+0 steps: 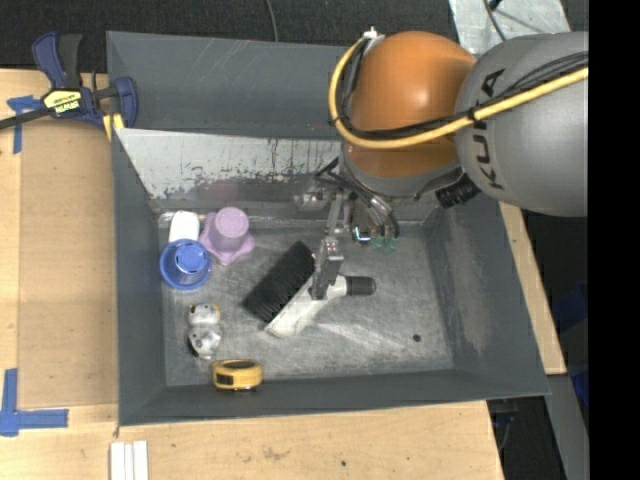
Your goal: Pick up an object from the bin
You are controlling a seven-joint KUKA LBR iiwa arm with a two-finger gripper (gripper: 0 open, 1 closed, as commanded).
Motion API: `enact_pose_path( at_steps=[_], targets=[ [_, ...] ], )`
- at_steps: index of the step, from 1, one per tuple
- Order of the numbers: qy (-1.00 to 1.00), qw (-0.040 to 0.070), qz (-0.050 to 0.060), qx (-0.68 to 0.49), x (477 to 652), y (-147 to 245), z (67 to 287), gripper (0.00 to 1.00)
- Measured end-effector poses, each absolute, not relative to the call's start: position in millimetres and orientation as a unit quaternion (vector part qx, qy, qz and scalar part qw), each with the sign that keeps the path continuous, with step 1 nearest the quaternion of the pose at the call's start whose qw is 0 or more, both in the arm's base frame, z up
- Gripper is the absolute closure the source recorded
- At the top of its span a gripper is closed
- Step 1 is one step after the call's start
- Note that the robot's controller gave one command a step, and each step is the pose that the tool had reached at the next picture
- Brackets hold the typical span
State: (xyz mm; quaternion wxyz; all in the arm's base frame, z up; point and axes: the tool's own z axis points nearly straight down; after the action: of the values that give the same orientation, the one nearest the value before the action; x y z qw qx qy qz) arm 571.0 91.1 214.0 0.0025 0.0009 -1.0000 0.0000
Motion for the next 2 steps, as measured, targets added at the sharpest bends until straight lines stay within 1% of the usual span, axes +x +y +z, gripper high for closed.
enact_pose_path(
  at_steps=[1,2],
  targets=[
    [-1.000,-0.002,-0.001,0.000,572.6,90.7,218.8,0.00],
    [-0.997,-0.002,0.000,0.083,575.9,95.9,164.2,0.00]
  ],
)
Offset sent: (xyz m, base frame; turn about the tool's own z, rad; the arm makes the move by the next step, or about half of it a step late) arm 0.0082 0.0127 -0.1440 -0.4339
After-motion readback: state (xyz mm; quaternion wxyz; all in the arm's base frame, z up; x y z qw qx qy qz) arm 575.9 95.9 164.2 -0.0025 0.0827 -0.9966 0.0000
